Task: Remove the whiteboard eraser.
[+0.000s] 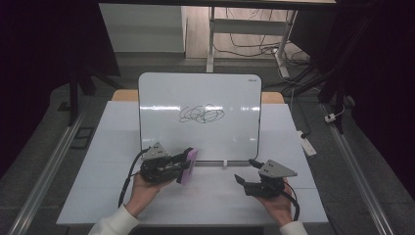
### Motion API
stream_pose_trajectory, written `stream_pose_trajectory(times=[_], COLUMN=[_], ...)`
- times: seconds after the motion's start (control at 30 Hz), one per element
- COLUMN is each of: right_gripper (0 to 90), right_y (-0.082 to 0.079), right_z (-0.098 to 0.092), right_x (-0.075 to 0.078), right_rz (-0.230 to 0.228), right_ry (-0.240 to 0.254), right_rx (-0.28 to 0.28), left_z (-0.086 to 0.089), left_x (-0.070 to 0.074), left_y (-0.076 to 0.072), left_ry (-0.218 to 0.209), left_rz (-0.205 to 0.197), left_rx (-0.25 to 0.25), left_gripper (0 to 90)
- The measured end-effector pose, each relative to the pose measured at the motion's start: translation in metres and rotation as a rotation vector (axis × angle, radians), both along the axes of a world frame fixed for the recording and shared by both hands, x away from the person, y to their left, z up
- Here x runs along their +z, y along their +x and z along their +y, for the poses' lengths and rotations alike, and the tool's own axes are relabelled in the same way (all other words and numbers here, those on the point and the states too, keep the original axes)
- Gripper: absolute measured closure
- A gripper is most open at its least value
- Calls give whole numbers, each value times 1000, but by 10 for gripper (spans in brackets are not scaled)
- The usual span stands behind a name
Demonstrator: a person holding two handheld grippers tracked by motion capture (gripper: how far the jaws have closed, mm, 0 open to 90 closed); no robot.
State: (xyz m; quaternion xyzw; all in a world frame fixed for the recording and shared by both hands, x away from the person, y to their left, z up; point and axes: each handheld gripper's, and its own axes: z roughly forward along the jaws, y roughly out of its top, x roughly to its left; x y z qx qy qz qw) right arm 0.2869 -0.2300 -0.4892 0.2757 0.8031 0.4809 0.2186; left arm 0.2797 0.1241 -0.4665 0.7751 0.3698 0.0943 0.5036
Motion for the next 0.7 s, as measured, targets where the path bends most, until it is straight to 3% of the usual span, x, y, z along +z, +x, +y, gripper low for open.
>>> stream_pose_trajectory(times=[0.53,0.7], right_gripper=[239,237], right_y=[-6,-7], right_z=[44,57], right_x=[2,2], right_rz=[17,33], right_ry=[-9,12], right_rx=[71,100], left_z=[-8,-10], left_x=[-2,-3], left_y=[3,3], left_ry=[-20,-17], left_rz=[-7,-5], left_rx=[-7,-9], left_gripper=[625,624])
